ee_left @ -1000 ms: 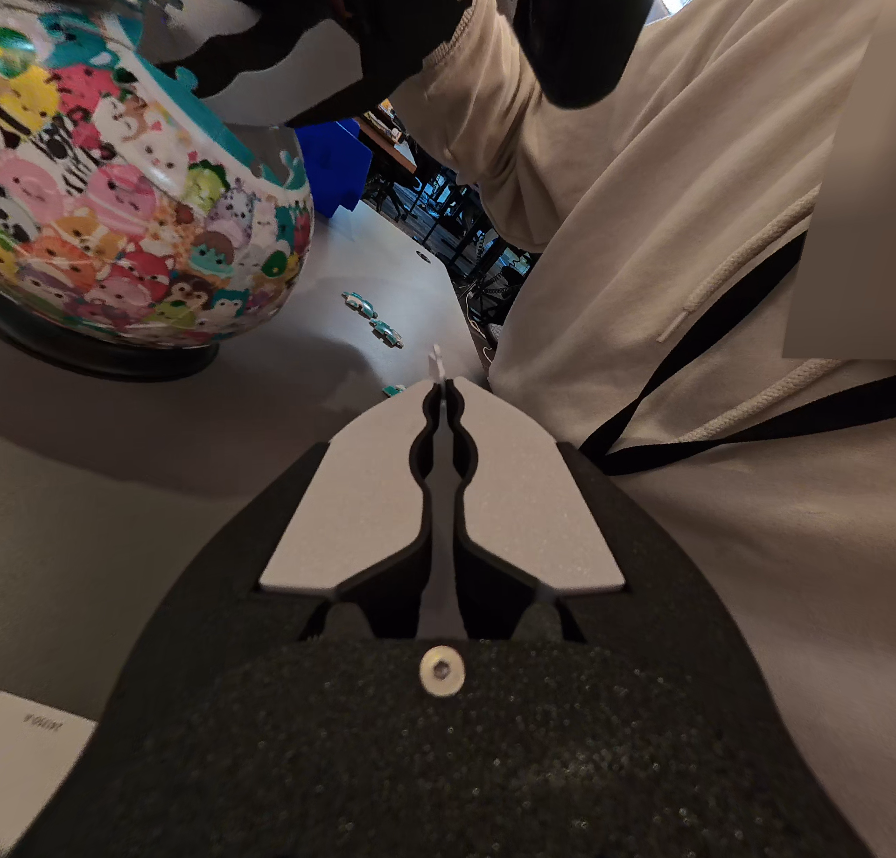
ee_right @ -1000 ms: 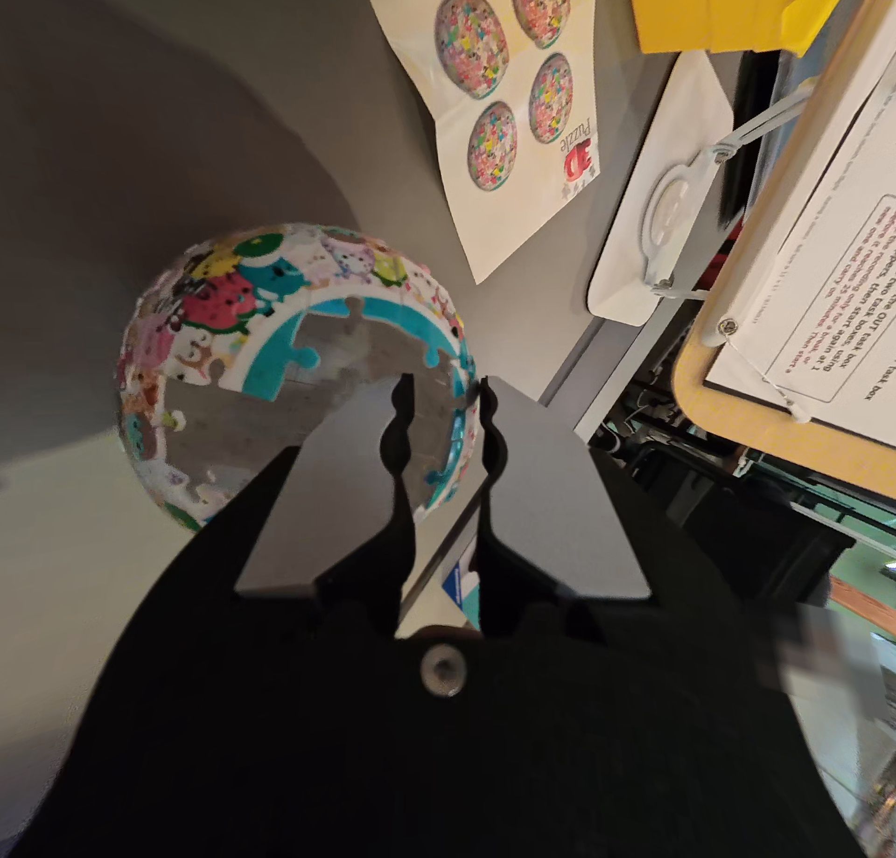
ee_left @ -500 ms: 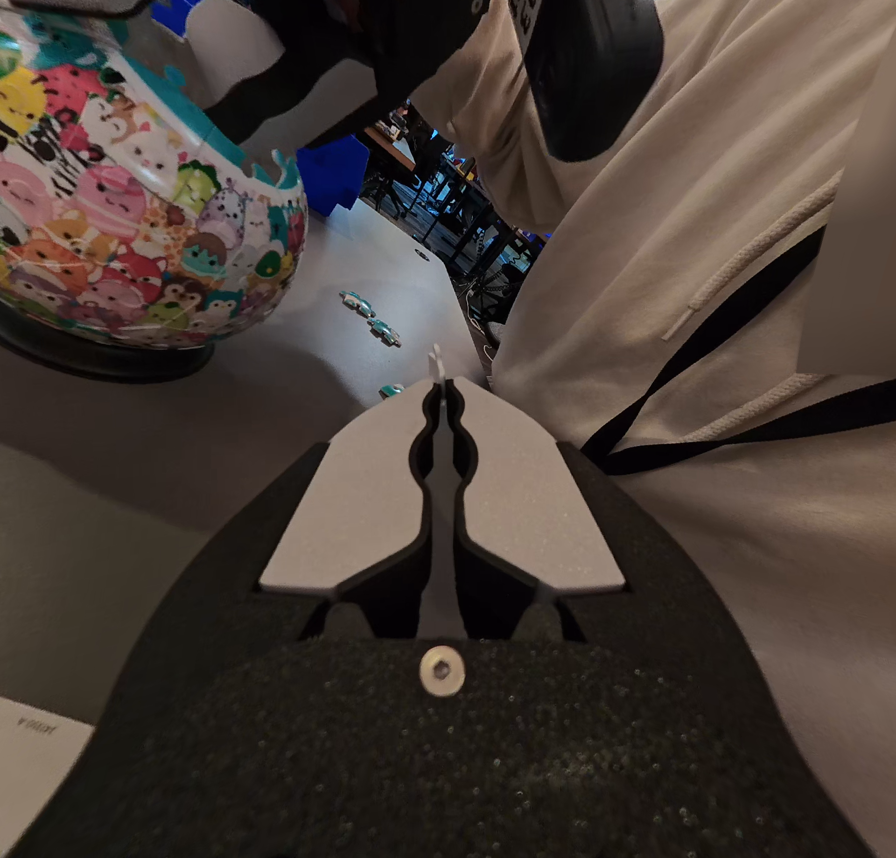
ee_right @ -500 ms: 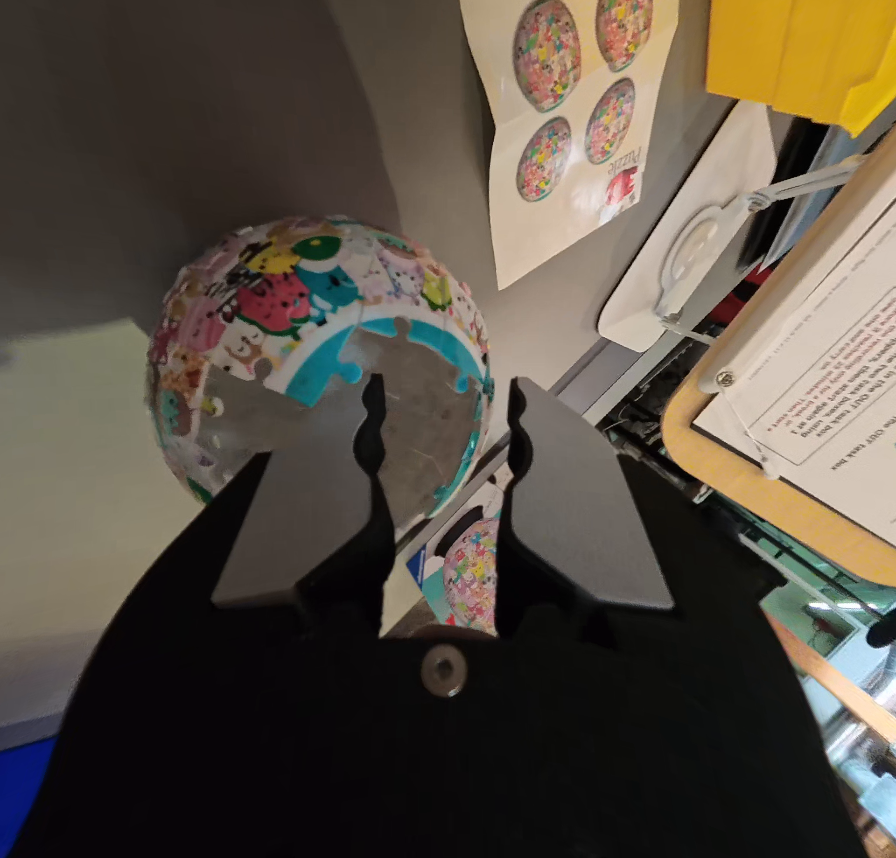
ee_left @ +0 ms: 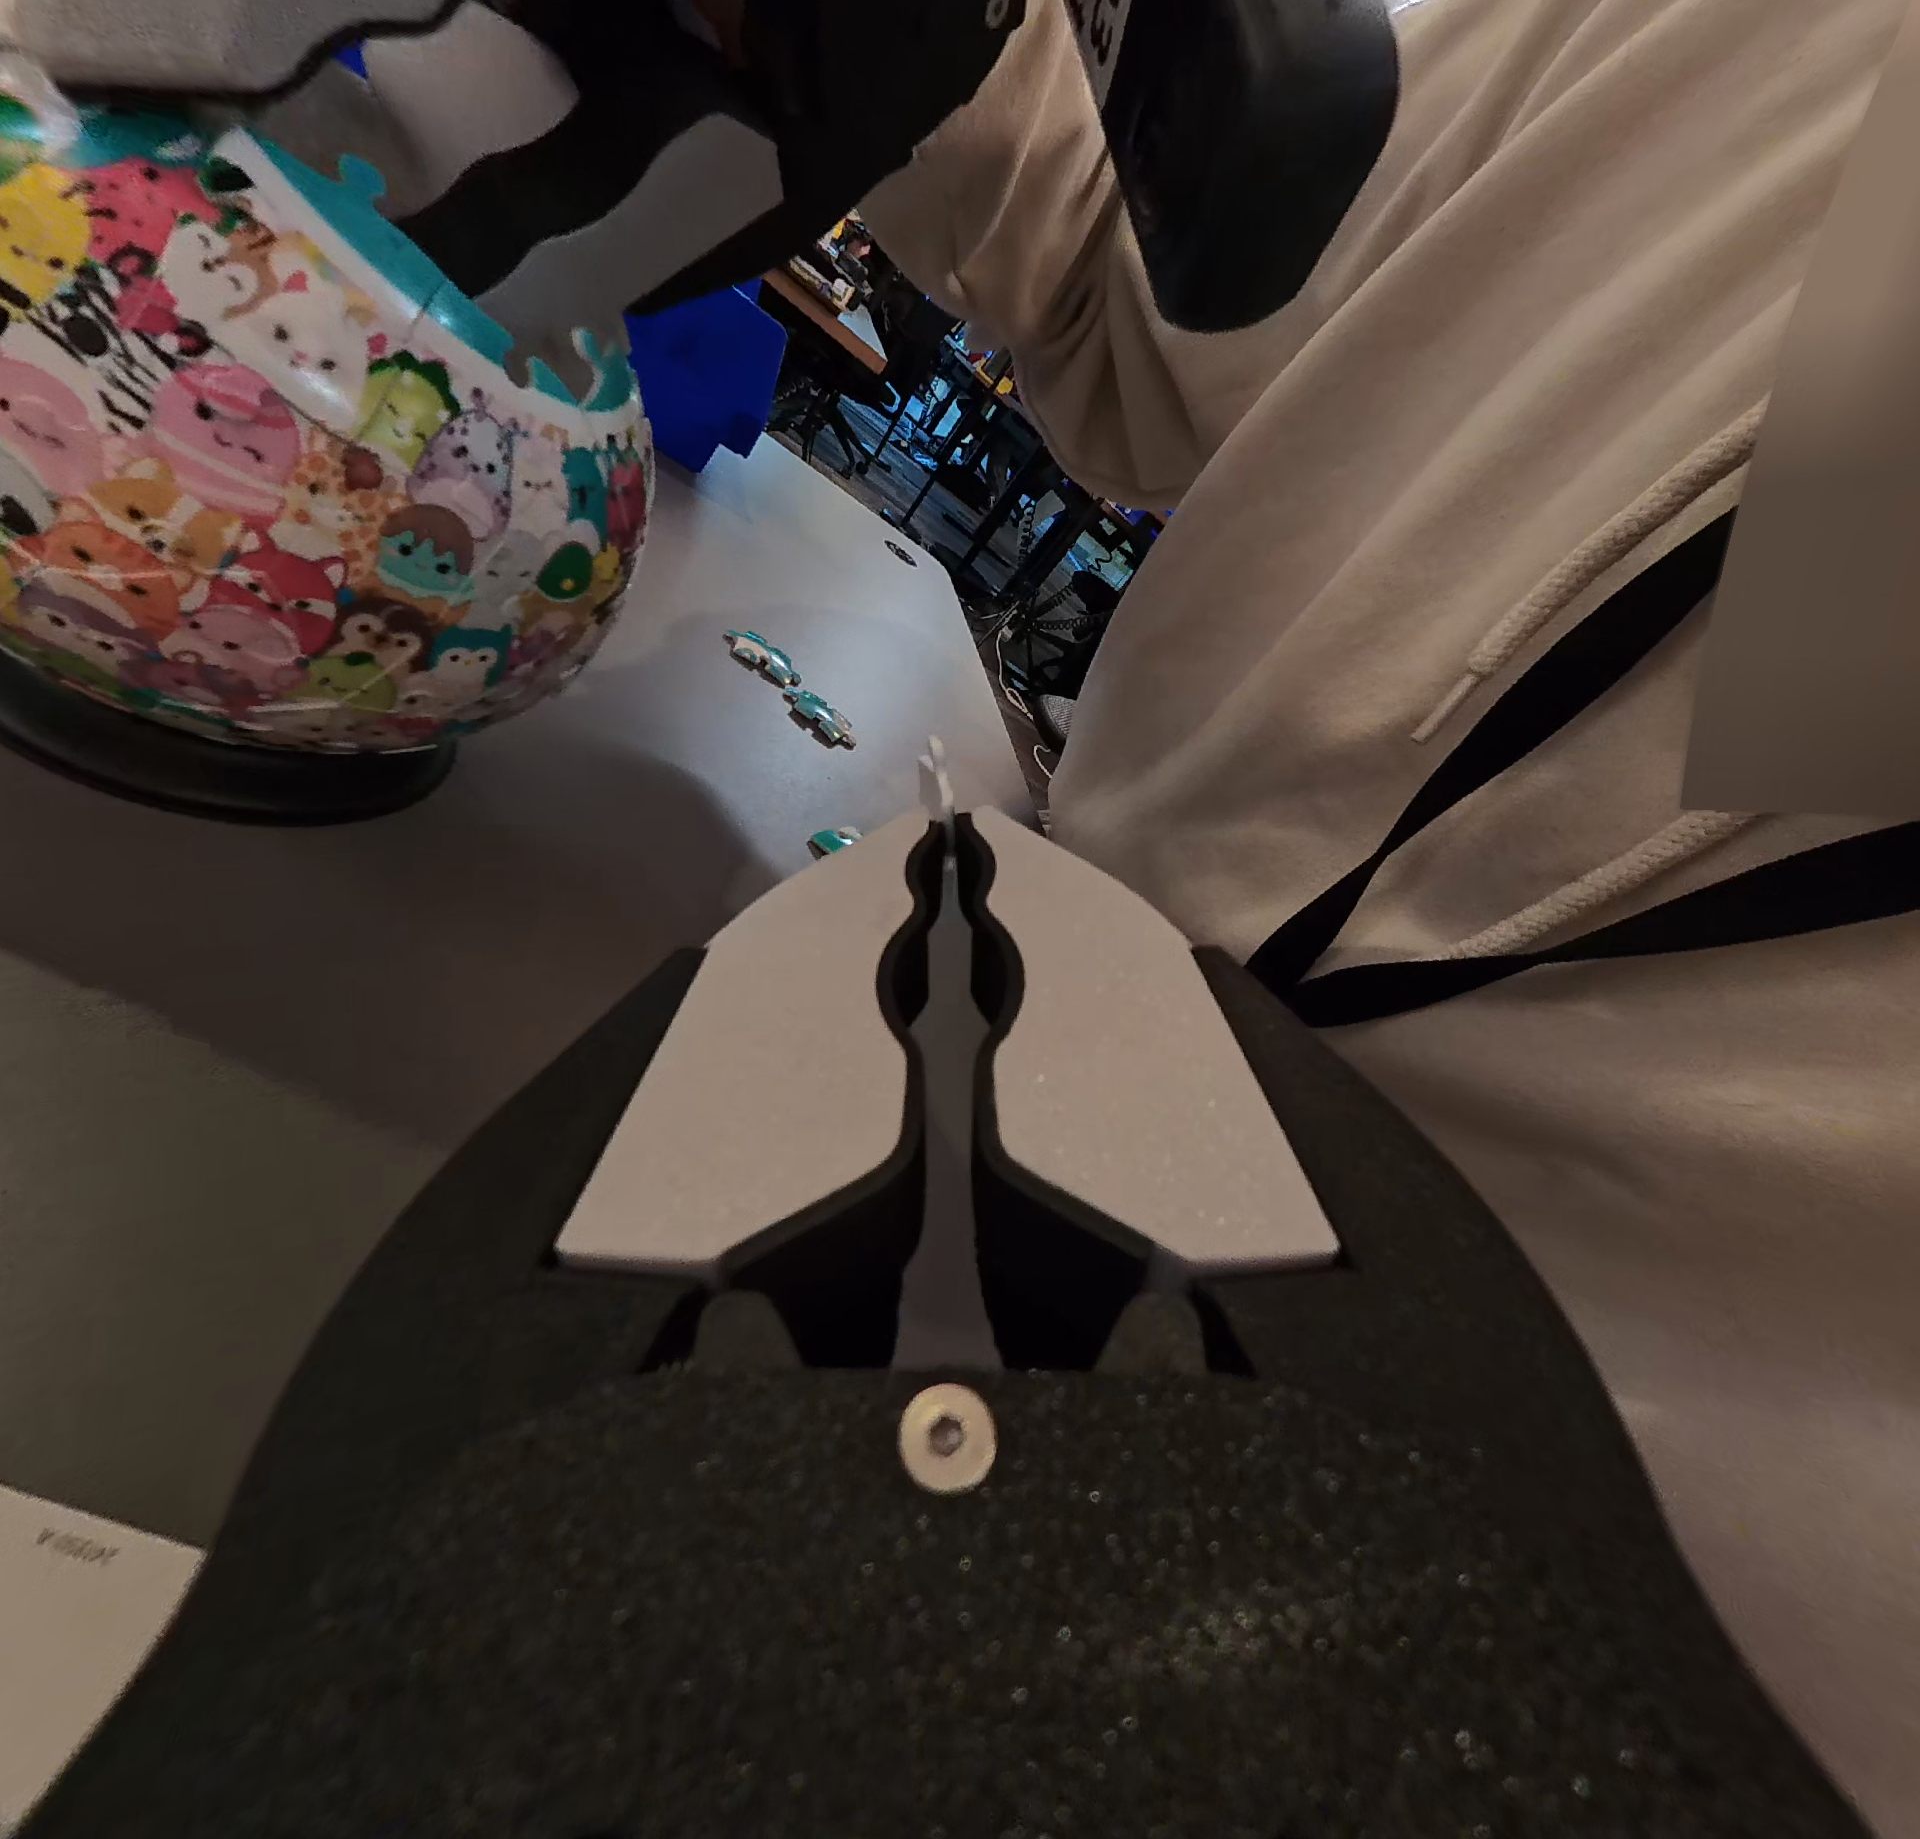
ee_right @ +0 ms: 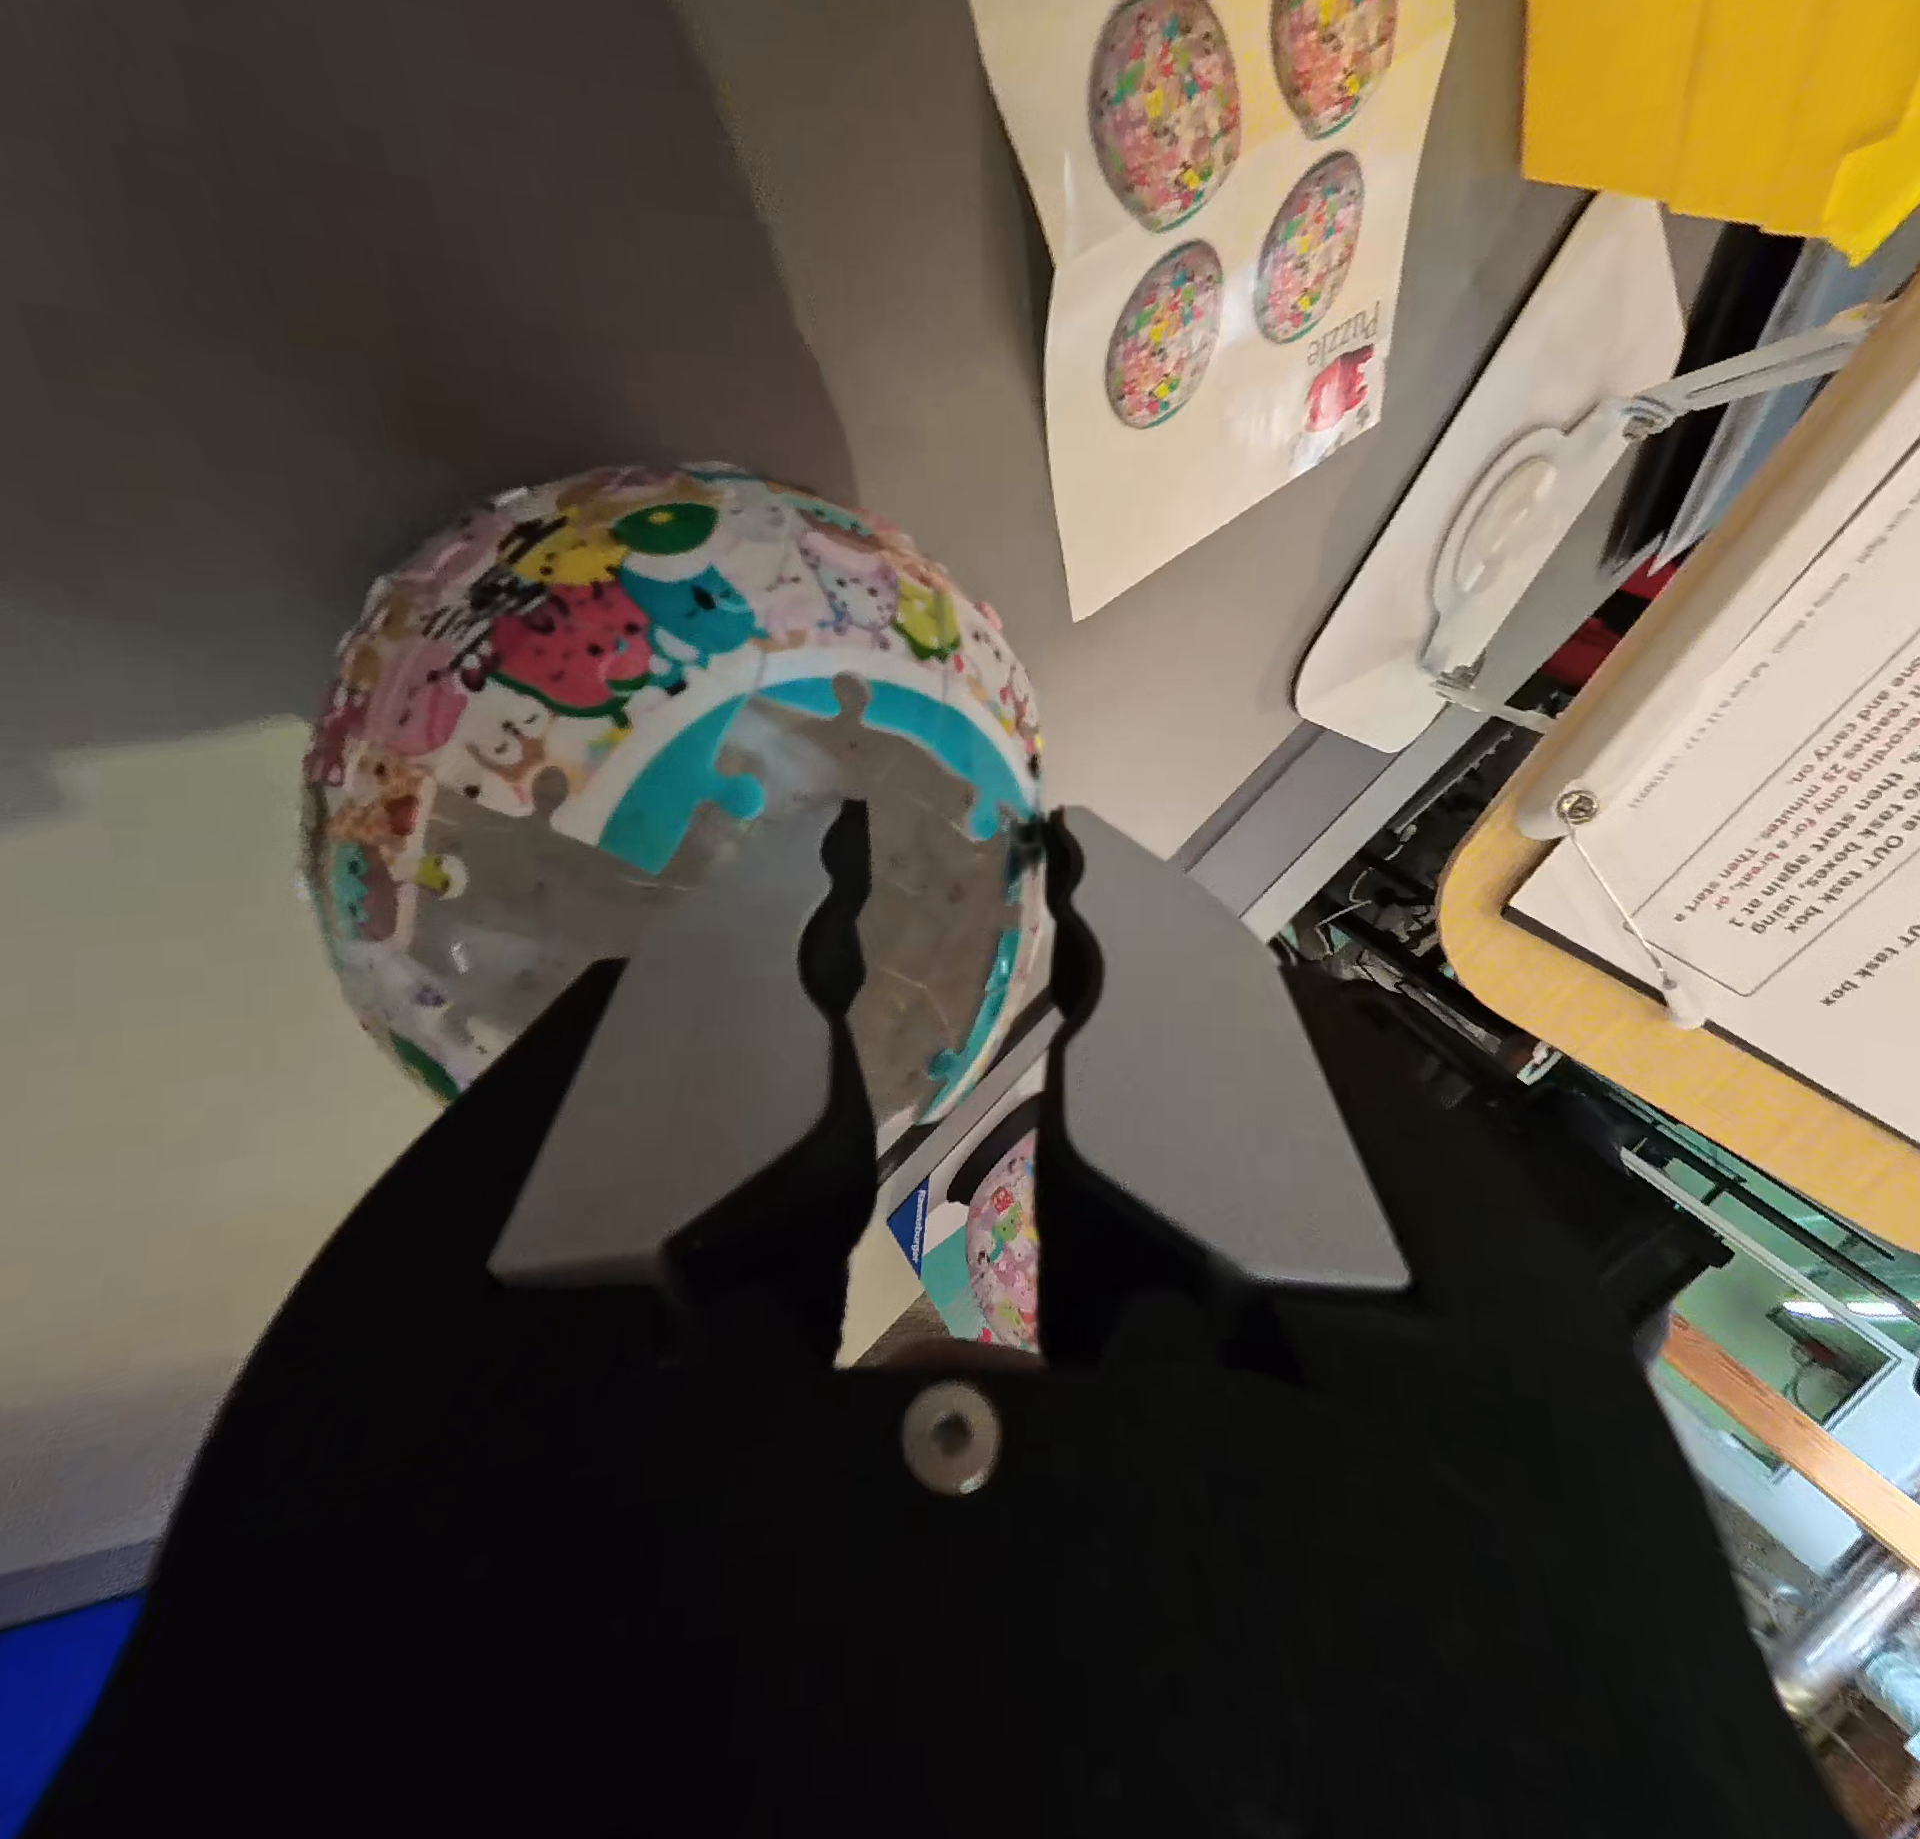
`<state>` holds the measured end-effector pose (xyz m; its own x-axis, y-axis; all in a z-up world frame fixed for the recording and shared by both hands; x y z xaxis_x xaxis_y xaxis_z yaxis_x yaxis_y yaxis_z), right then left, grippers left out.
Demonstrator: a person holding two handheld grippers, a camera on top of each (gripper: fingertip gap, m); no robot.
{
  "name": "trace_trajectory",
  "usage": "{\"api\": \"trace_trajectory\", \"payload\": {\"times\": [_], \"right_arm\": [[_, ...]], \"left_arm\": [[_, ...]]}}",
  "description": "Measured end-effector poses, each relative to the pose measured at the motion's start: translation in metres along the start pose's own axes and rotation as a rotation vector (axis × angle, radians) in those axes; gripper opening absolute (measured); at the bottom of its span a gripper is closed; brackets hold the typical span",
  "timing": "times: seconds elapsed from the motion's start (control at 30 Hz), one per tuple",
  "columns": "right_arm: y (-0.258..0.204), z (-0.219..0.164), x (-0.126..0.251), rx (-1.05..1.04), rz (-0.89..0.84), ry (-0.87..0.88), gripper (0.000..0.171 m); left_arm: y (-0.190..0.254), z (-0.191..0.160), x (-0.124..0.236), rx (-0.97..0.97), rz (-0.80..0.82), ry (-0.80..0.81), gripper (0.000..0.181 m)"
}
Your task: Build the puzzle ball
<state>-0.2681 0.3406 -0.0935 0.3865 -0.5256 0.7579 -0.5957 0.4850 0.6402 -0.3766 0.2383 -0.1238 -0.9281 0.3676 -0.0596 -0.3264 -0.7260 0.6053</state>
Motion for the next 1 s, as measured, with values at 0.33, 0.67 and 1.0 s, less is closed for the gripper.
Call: {"api": "trace_trajectory", "payload": {"times": [0.33,0.67,1.0], "right_arm": [[0.004,-0.002,0.004,-0.009,-0.013,0.005,0.039],[-0.003,0.012,0.012,0.232,0.065,0.123,0.057],[-0.003,0.014,0.006,0.302,0.104,0.123,0.047]], "left_arm": [[0.0,0.0,0.0,0.001,0.0,0.0,0.002],[-0.002,-0.001,-0.001,0.0,0.01,-0.009,0.001],[0.0,-0.001,0.0,0.0,0.004,-0.004,0.001]]}}
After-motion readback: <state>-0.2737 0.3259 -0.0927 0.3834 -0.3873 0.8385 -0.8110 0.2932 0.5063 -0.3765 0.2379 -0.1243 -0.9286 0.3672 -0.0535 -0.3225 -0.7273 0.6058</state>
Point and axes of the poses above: each gripper's, where its closed fingertips meet, x back along the fingers, z out of its top, y = z × x across the jaws, the point moved 4 cm from there along x, back along the fingers, and after that the axes turned 6 degrees about -z, right-handed, at the moved point
